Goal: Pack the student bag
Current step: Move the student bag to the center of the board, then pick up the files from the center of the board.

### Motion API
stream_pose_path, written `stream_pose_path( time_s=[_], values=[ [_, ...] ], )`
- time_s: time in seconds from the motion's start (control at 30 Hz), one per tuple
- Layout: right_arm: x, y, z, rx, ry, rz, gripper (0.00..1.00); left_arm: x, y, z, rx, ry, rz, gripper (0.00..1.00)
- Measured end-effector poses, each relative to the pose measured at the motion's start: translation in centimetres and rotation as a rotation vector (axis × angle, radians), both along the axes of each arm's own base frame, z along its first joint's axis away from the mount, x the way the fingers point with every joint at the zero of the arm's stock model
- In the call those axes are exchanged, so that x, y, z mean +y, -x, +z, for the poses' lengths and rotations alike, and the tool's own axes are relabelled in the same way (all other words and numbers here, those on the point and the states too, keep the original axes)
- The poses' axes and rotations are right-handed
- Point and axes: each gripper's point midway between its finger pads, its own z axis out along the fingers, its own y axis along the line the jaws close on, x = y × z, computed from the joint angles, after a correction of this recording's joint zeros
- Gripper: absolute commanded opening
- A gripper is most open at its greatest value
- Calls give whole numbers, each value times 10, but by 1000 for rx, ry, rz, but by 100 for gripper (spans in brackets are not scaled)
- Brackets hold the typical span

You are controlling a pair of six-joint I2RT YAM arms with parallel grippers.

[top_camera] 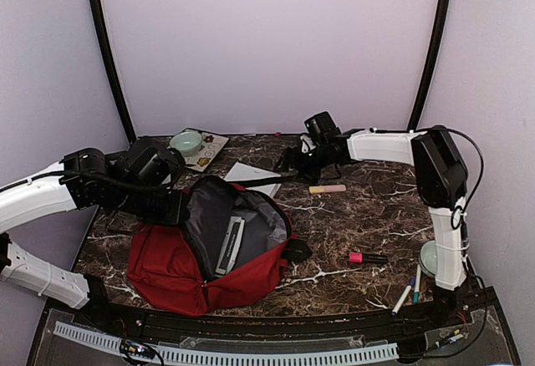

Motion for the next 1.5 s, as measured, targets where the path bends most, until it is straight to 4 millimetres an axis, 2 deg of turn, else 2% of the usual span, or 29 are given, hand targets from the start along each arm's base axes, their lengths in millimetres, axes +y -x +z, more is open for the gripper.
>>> stream_pose_path(
  time_s=[0.1,0.27,0.37,0.5,0.77,0.93,1.07,1.2,1.37,1.5],
  values=[
    [-5,-21,-6,-4,-17,-19,78,-1,-1,2,0,4,2,0],
    [-14,-58,6,-45,-101,-30,75,-2,-1,5,3,18,16,0],
    [-17,-75,14,-73,-140,-30,72,-2,-1,5,7,22,25,0],
    [-7,-88,17,-88,-184,-11,66,-2,-1,4,15,26,40,0],
    [16,-62,-26,32,-217,77,57,-3,-2,1,26,27,58,0],
    [26,-43,-33,78,-247,152,48,-4,-2,0,28,28,61,0],
    [27,-27,-46,127,-251,178,33,-4,-2,0,28,29,61,0],
    [27,-25,-46,131,-257,190,23,-4,-2,0,28,29,60,0],
    [28,-25,-43,126,-266,195,22,-4,-2,1,29,30,60,0],
    [29,-26,-42,133,-270,189,32,-3,-2,2,25,34,59,0]
  ],
)
